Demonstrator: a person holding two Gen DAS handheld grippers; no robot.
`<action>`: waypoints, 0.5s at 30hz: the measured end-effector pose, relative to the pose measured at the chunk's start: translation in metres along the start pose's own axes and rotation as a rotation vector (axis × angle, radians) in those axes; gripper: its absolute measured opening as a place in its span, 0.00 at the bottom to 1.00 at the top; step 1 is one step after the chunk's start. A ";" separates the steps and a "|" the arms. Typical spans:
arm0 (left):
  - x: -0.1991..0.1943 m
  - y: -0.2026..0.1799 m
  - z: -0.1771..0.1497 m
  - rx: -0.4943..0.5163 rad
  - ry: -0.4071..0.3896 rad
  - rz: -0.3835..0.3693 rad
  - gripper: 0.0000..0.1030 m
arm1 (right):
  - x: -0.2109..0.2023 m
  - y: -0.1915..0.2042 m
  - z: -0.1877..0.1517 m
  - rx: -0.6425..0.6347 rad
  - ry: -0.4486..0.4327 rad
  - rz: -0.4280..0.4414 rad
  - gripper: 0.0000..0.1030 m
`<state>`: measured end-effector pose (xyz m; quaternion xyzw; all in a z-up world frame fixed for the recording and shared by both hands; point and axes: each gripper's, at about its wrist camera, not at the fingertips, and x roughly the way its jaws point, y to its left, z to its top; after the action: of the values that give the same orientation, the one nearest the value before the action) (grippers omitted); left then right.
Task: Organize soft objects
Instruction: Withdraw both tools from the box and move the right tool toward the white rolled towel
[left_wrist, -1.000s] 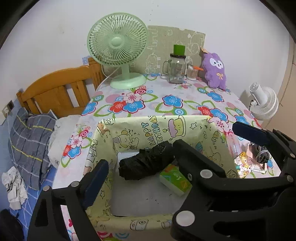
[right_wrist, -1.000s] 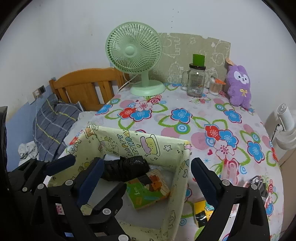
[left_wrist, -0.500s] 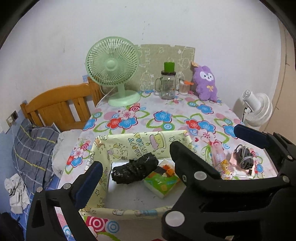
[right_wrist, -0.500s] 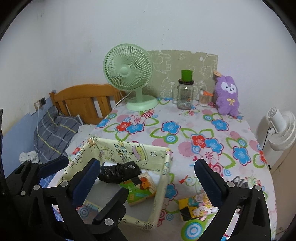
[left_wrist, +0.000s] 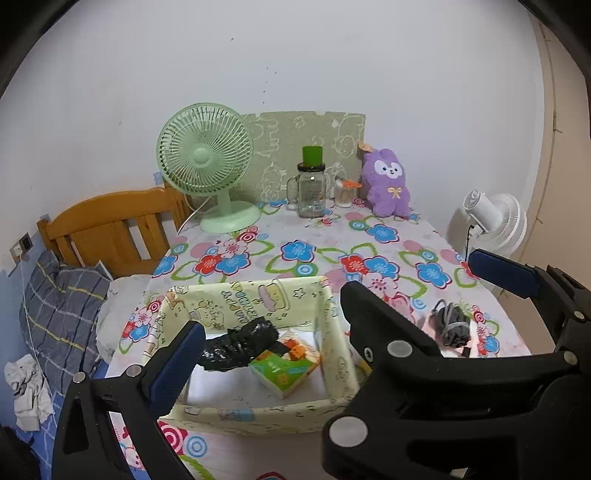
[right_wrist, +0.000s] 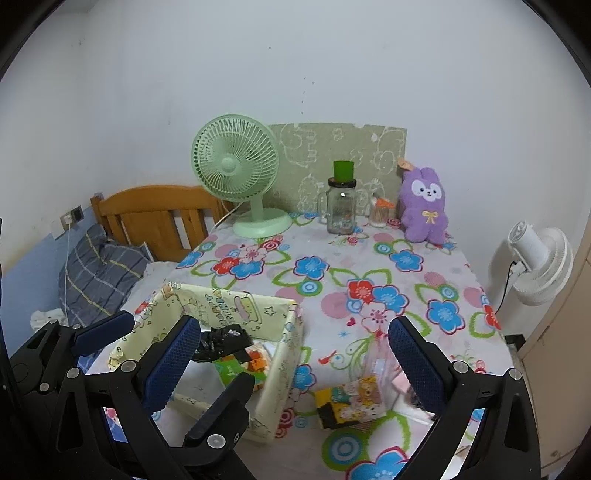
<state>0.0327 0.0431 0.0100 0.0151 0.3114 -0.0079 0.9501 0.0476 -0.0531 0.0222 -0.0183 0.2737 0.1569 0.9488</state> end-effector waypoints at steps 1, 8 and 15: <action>-0.001 -0.003 0.000 0.000 -0.002 -0.003 1.00 | -0.002 -0.002 0.000 -0.001 -0.003 -0.002 1.00; -0.006 -0.020 -0.004 -0.001 -0.010 -0.033 0.98 | -0.014 -0.018 -0.005 -0.005 -0.003 -0.016 1.00; -0.012 -0.037 -0.010 0.003 -0.037 -0.052 0.97 | -0.026 -0.033 -0.015 0.013 -0.017 -0.052 1.00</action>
<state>0.0168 0.0066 0.0082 0.0082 0.2939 -0.0334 0.9552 0.0294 -0.0942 0.0218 -0.0179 0.2662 0.1305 0.9549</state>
